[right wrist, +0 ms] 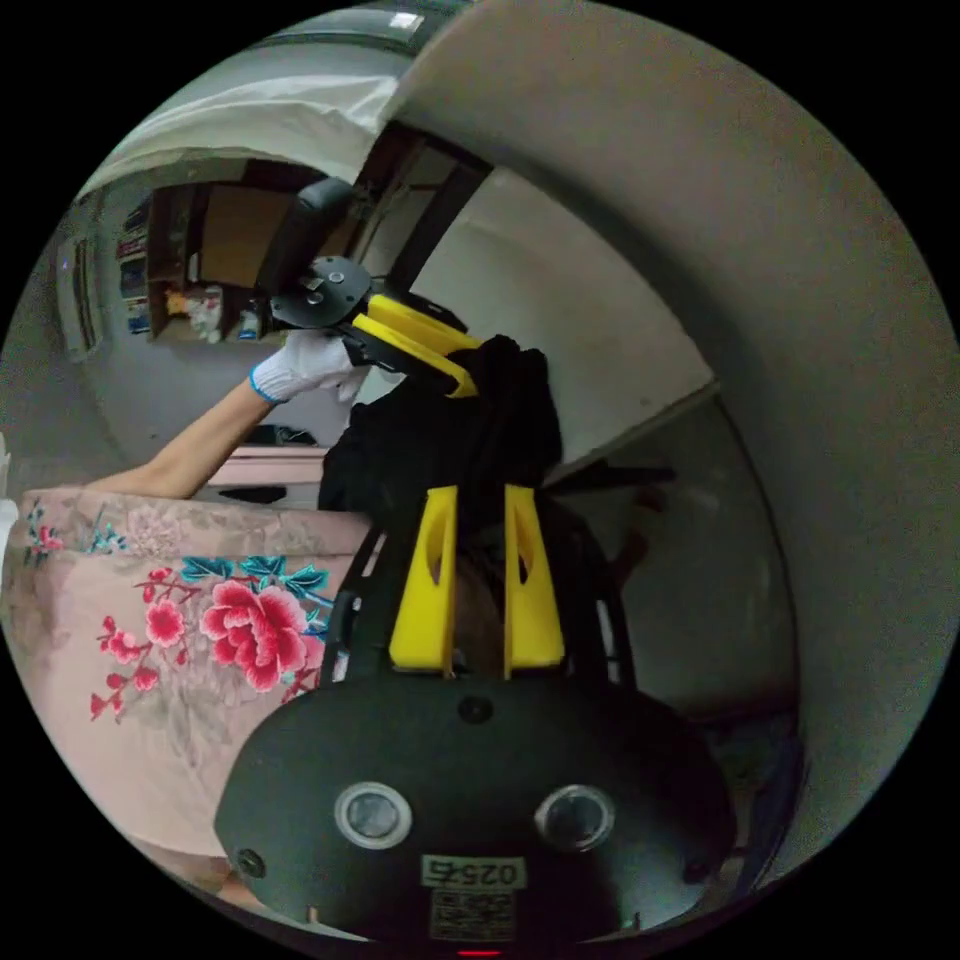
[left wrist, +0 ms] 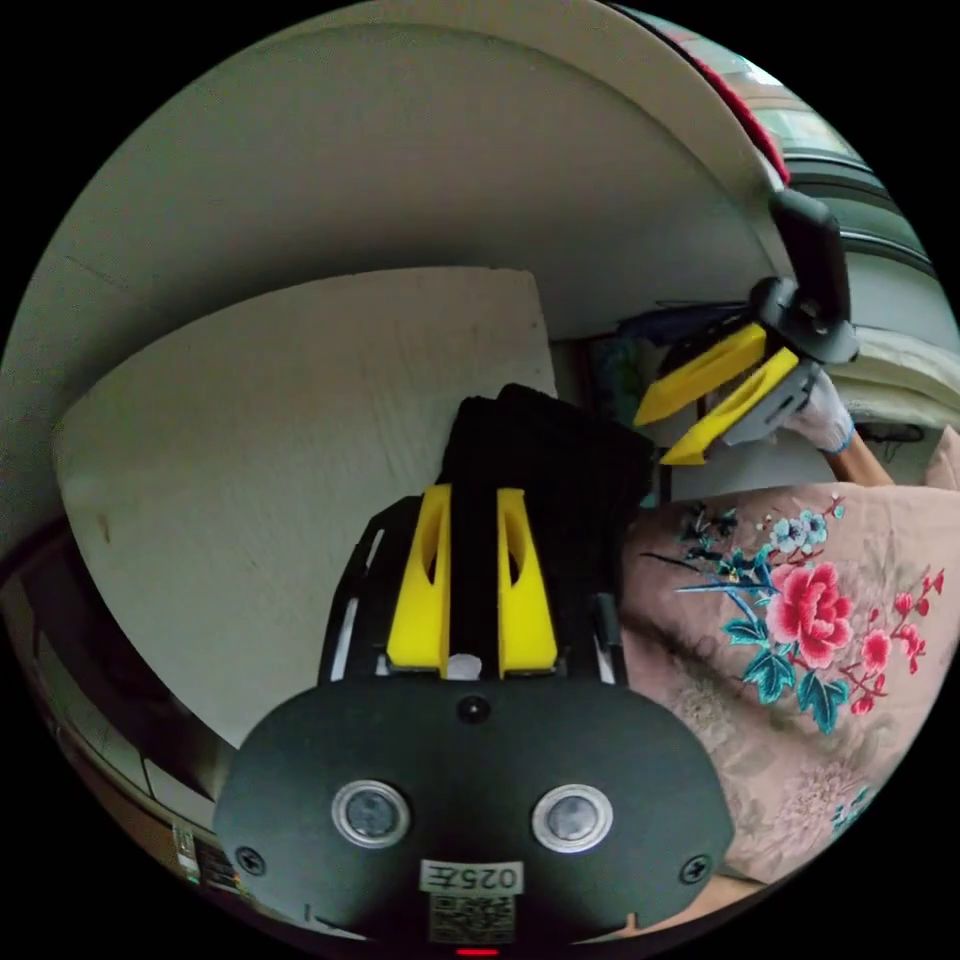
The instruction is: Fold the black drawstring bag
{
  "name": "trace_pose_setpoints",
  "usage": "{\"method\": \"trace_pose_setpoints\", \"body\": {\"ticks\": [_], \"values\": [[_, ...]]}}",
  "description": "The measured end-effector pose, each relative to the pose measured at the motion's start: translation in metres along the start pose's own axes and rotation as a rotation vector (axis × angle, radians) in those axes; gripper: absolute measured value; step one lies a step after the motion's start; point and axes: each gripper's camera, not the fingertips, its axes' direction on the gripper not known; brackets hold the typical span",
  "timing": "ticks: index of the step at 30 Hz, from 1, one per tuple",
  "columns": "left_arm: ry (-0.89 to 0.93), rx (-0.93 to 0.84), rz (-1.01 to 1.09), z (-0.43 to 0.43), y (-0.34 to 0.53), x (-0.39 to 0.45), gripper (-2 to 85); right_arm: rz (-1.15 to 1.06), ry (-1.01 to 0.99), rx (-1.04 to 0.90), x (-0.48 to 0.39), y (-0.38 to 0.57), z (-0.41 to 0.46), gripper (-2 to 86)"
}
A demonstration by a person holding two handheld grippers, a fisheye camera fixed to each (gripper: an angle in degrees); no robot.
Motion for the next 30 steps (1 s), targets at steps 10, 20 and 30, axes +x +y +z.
{"method": "trace_pose_setpoints", "body": {"ticks": [10, 20, 30], "values": [[-0.003, -0.128, -0.052, 0.016, 0.004, -0.006, 10.1, 0.382, -0.393, 0.254, 0.019, 0.089, 0.066, 13.3], [-0.272, 0.089, -0.251, -0.008, 0.049, 0.024, 0.6, 0.132, 0.183, 0.166, -0.136, 0.054, 0.072, 9.3], [-0.372, 0.095, -0.447, -0.024, 0.033, -0.044, 1.8, 0.001, 0.334, 0.373, -0.210, 0.023, 0.035, -0.8]]}}
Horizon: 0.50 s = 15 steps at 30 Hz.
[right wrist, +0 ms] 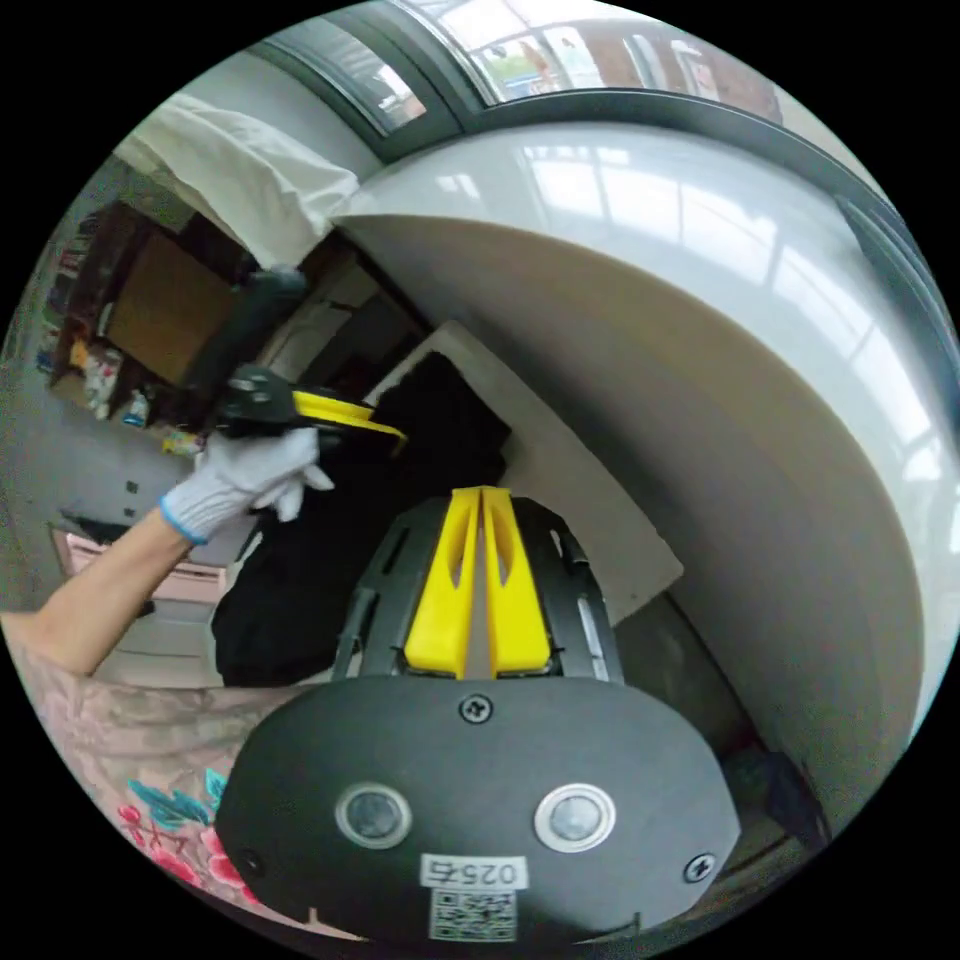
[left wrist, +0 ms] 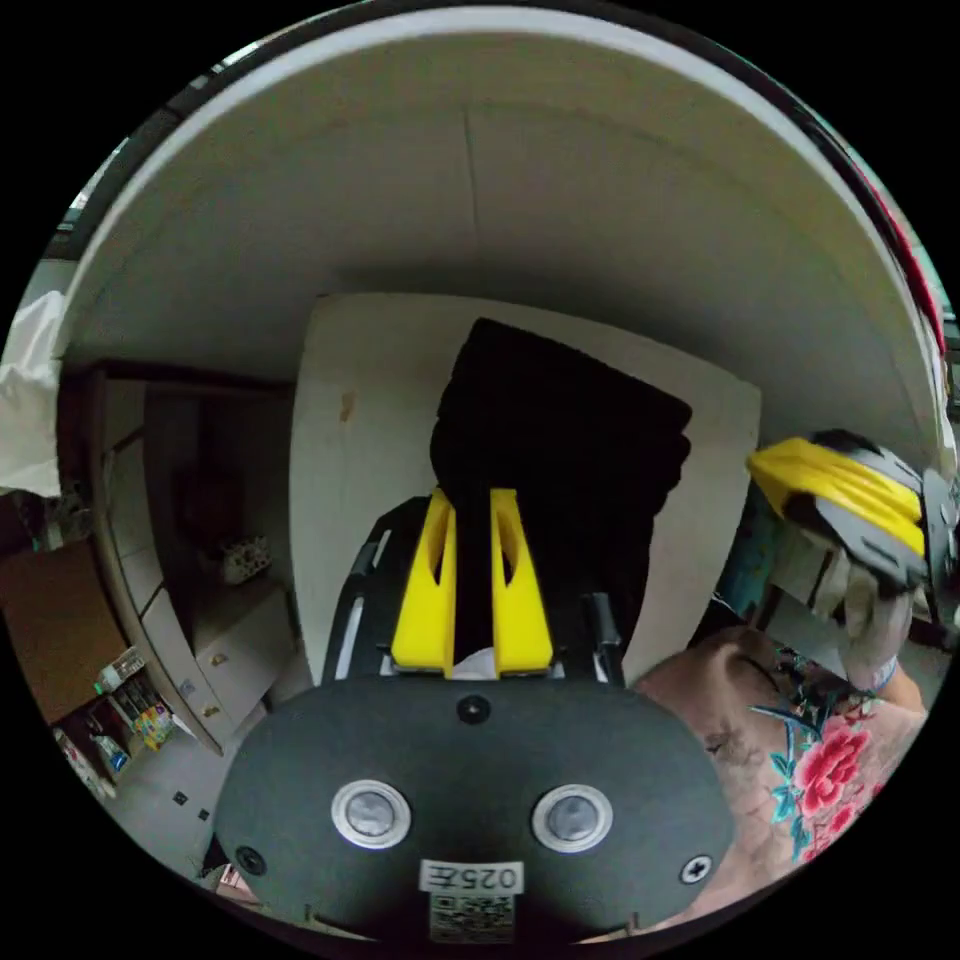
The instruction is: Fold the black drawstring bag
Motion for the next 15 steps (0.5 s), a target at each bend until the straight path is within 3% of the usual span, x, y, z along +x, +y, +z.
{"method": "trace_pose_setpoints", "body": {"ticks": [2, 4, 7, 10, 12, 15], "values": [[-0.022, -0.005, -0.005, 0.007, -0.002, 0.003, 2.5, -0.039, -0.023, 0.008, -0.018, 0.004, -0.004, -0.8], [-0.033, 0.000, -0.015, 0.005, 0.004, 0.003, 3.2, -0.077, 0.076, 0.014, -0.041, 0.003, -0.002, -0.9], [-0.035, 0.097, -0.062, -0.009, 0.035, -0.002, 4.8, -0.189, 0.107, 0.023, -0.081, -0.009, 0.012, -0.9], [0.005, 0.232, -0.260, -0.036, 0.098, -0.017, 4.0, -0.359, 0.314, -0.203, -0.116, -0.025, 0.065, -0.9], [-0.030, 0.348, -0.452, -0.054, 0.175, -0.018, 0.2, -0.469, 0.372, -0.141, -0.134, -0.020, 0.072, -0.9], [-0.076, 0.370, -0.625, -0.054, 0.278, -0.011, -0.2, -0.547, 0.484, -0.171, -0.163, -0.016, 0.073, -0.9]]}}
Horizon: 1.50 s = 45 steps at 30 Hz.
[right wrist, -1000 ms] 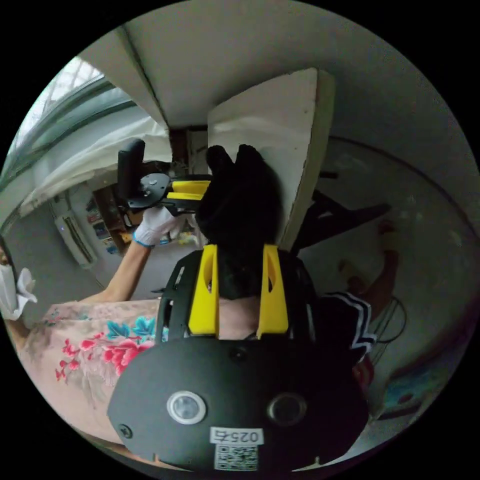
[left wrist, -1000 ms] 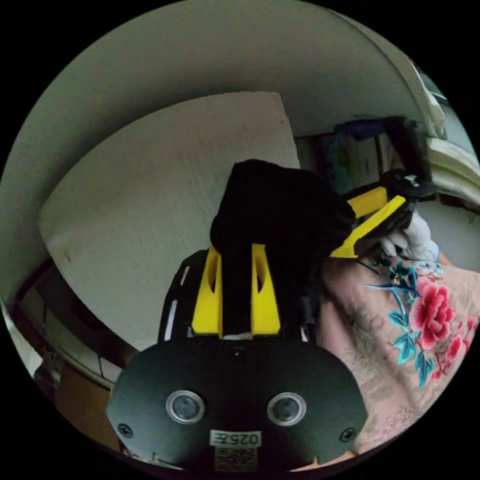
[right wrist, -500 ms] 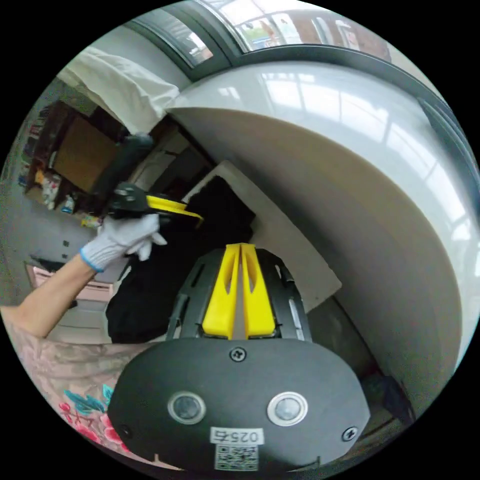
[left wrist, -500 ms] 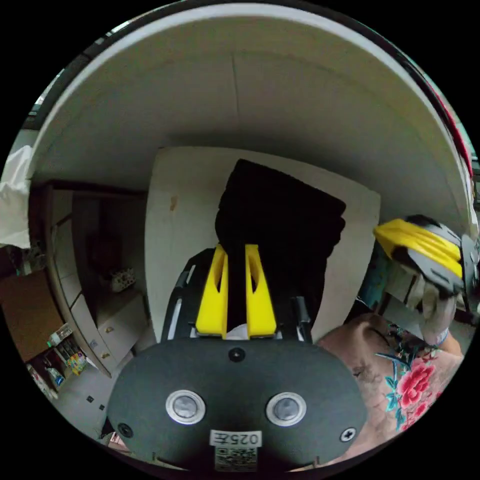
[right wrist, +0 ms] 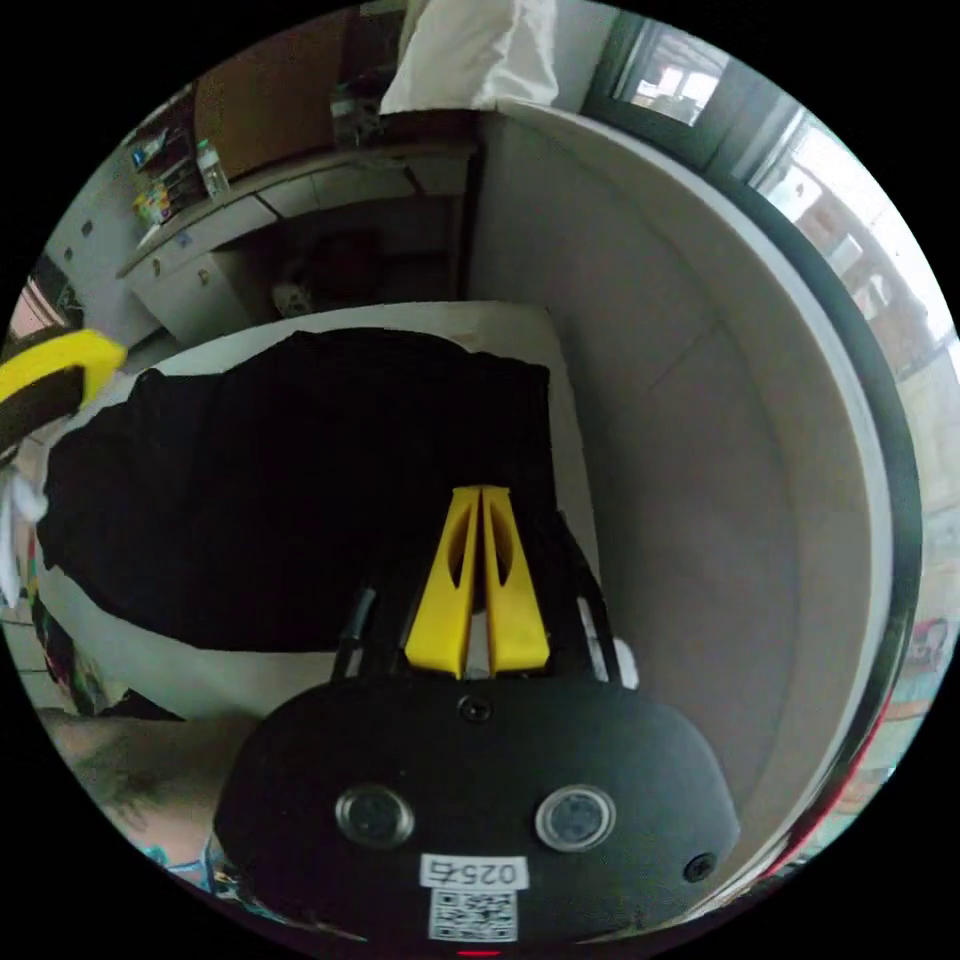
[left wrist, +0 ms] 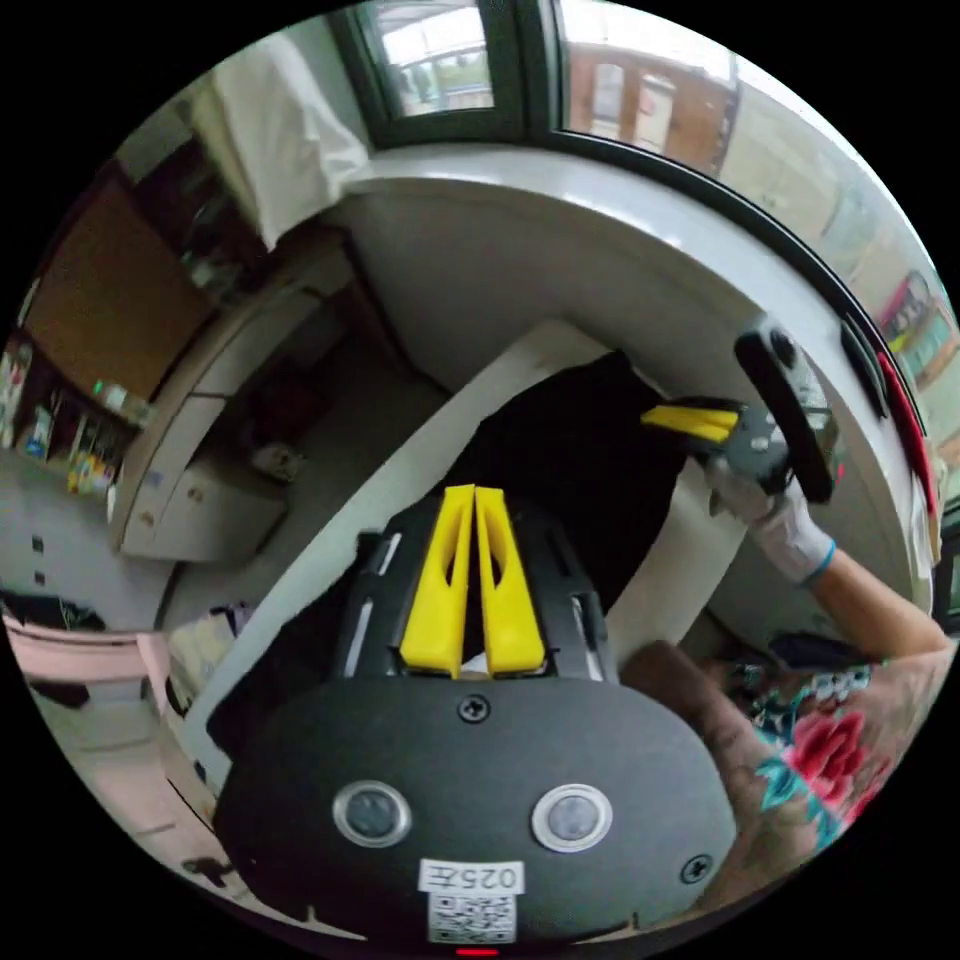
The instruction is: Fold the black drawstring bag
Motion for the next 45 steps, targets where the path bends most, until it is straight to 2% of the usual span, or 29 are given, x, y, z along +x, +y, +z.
{"method": "trace_pose_setpoints", "body": {"ticks": [4, 5, 8, 9, 10, 12, 15, 18, 24, 26, 30, 35, 37, 39, 40, 43, 45], "values": [[-0.013, -0.145, -0.260, 0.011, 0.112, -0.078, 1.7, 0.057, 0.051, 0.014, -0.015, 0.002, -0.024, -0.8], [0.005, -0.181, -0.387, 0.017, 0.153, -0.108, 1.7, 0.084, 0.043, 0.040, -0.018, 0.005, -0.040, -0.7], [0.061, -0.165, -0.739, 0.015, 0.259, -0.178, 2.0, 0.008, -0.236, 0.123, -0.044, 0.014, -0.087, 0.3], [0.093, -0.132, -0.900, 0.012, 0.303, -0.205, 2.4, -0.040, -0.352, 0.110, -0.064, 0.014, -0.101, 1.1], [0.122, -0.108, -0.964, 0.011, 0.323, -0.217, 2.7, -0.075, -0.406, 0.095, -0.076, 0.014, -0.107, 3.1], [0.240, -0.024, -1.219, 0.012, 0.405, -0.262, 4.3, -0.215, -0.542, 0.075, -0.141, 0.017, -0.134, 8.1], [0.393, 0.063, -1.411, 0.025, 0.490, -0.313, 7.0, -0.420, -0.594, 0.022, -0.245, 0.024, -0.162, 11.7], [0.475, 0.083, -1.508, 0.042, 0.548, -0.361, 7.8, -0.599, -0.590, -0.017, -0.349, 0.035, -0.185, 12.2], [0.661, 0.063, -1.490, 0.078, 0.576, -0.424, 8.8, -0.745, -0.383, 0.026, -0.489, 0.044, -0.216, 11.2], [0.690, 0.064, -1.463, 0.074, 0.567, -0.426, 8.7, -0.766, -0.350, 0.016, -0.512, 0.040, -0.220, 11.2], [0.786, 0.044, -1.250, 0.070, 0.523, -0.410, 8.9, -0.761, -0.379, -0.049, -0.543, 0.023, -0.224, 11.5], [0.929, -0.032, -1.207, 0.122, 0.489, -0.402, 10.4, -0.685, -0.399, -0.182, -0.554, 0.006, -0.201, 11.6], [0.927, -0.054, -1.197, 0.135, 0.478, -0.403, 10.0, -0.647, -0.394, -0.236, -0.553, 0.002, -0.188, 10.4], [0.847, -0.036, -1.167, 0.134, 0.468, -0.408, 2.0, -0.578, -0.428, -0.262, -0.546, -0.003, -0.177, 4.0], [0.825, -0.016, -1.156, 0.131, 0.466, -0.410, 1.3, -0.556, -0.460, -0.254, -0.543, -0.005, -0.178, 1.7], [0.766, 0.059, -1.094, 0.096, 0.459, -0.423, -0.8, -0.481, -0.600, -0.214, -0.529, -0.020, -0.193, 0.1], [0.702, 0.040, -0.984, 0.059, 0.445, -0.440, -1.0, -0.494, -0.673, -0.159, -0.530, -0.031, -0.219, -0.4]]}}
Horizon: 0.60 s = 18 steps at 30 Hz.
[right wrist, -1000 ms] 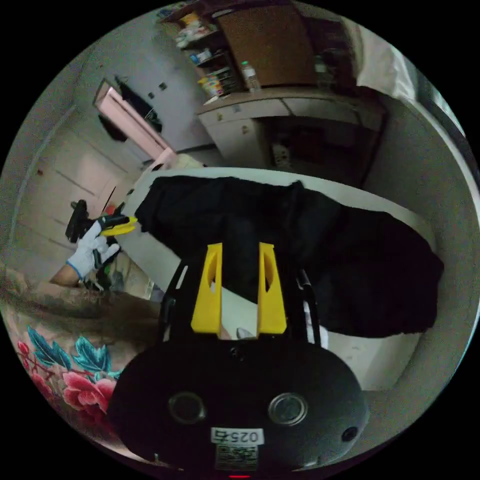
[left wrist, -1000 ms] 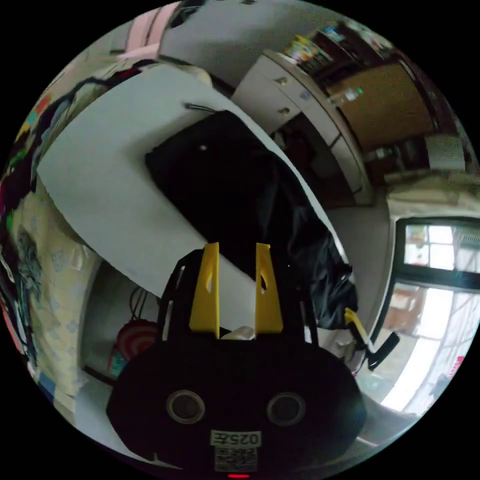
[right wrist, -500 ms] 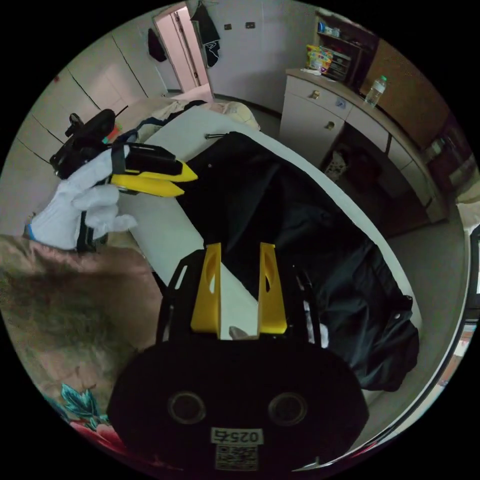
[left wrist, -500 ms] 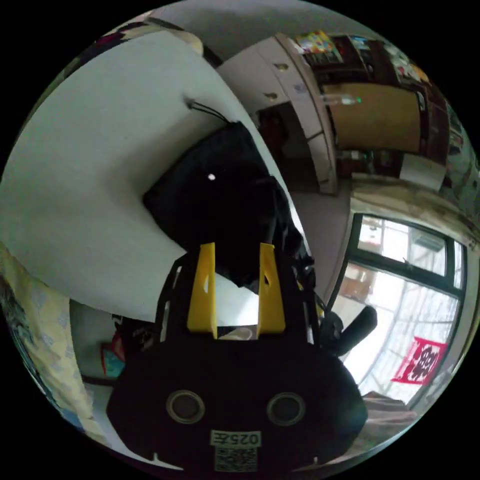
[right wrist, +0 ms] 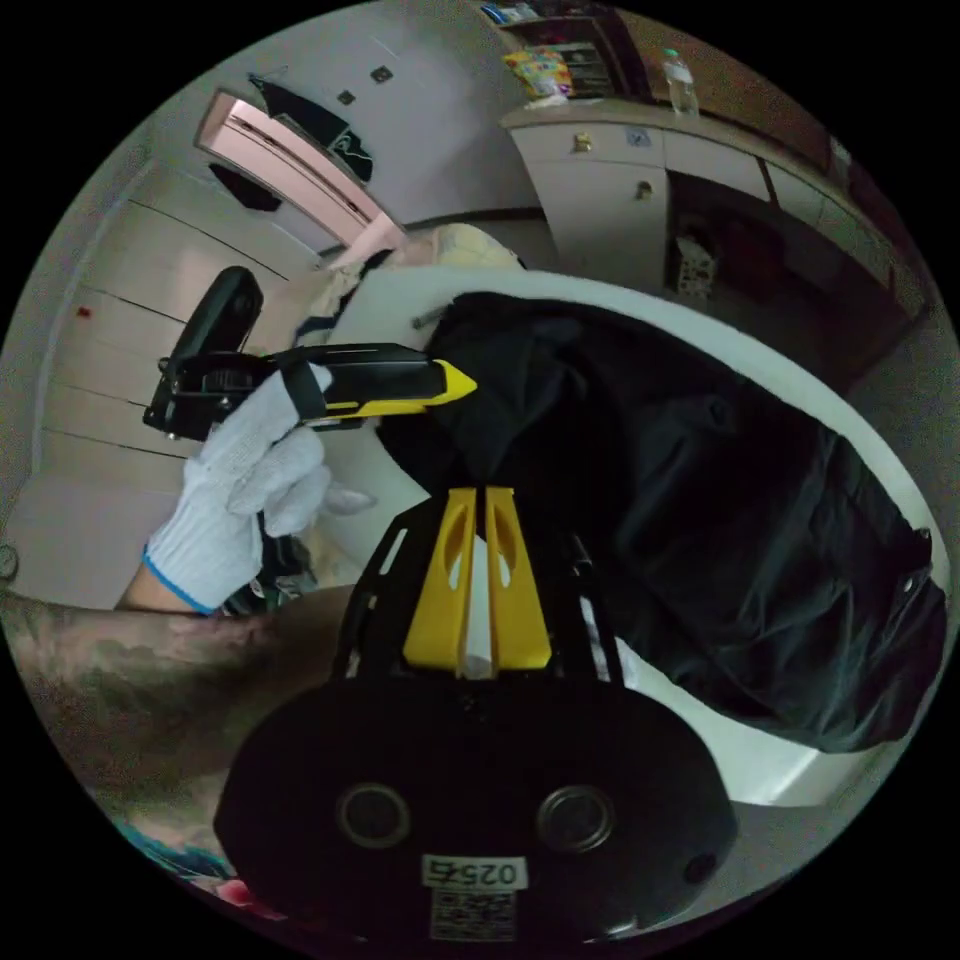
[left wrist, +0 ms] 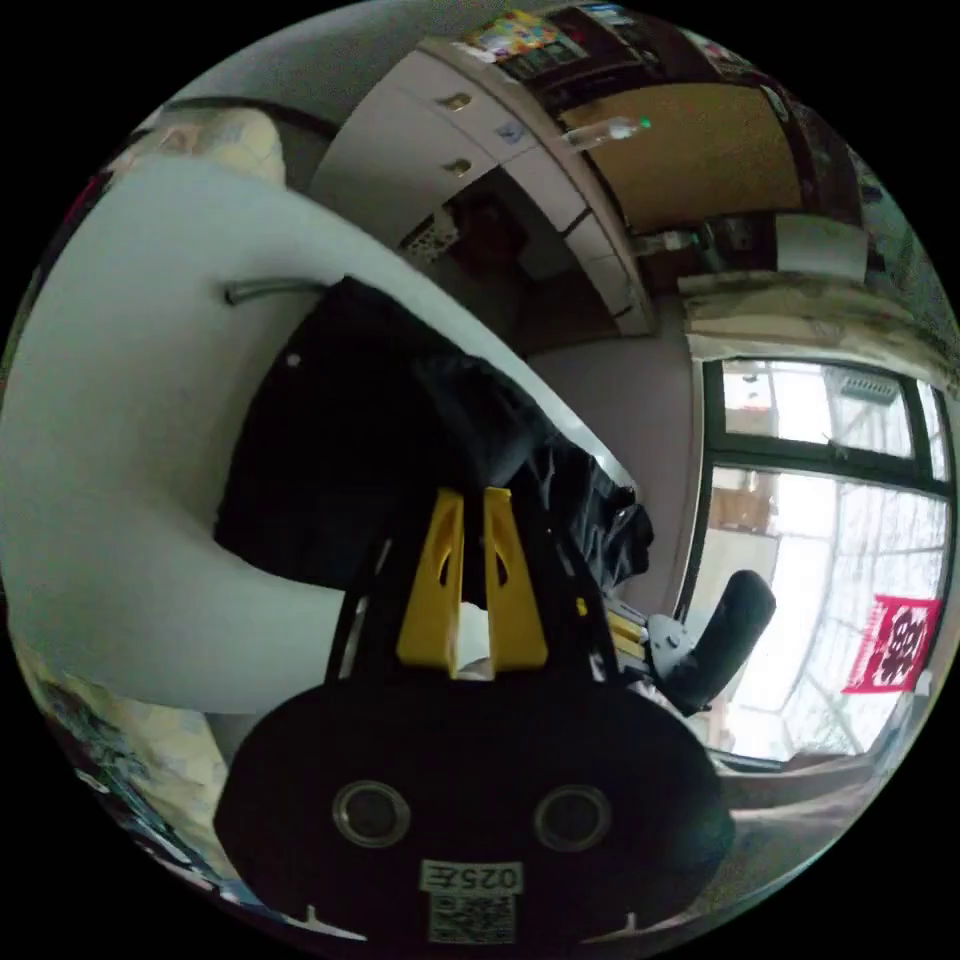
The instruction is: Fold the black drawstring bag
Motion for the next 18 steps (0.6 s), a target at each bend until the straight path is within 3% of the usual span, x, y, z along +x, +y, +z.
{"method": "trace_pose_setpoints", "body": {"ticks": [5, 9, 13, 16, 18], "values": [[-0.231, -0.169, 0.301, -0.043, -0.042, 0.049, -1.2, -0.038, -0.185, 0.057, -0.032, -0.032, -0.021, -0.5], [-0.516, -0.314, 0.427, -0.010, -0.091, 0.039, -1.3, -0.075, -0.104, -0.076, -0.043, -0.089, 0.038, -0.5], [-0.553, -0.419, 0.369, 0.048, -0.111, -0.006, -1.1, -0.117, -0.076, -0.324, -0.029, -0.117, 0.120, 0.2], [-0.444, -0.332, 0.317, 0.033, -0.118, -0.018, 0.3, -0.133, -0.129, -0.232, -0.008, -0.116, 0.099, 2.6], [-0.479, -0.236, 0.272, 0.008, -0.113, -0.025, 3.3, -0.175, -0.163, -0.134, 0.015, -0.092, 0.059, 7.8]]}}
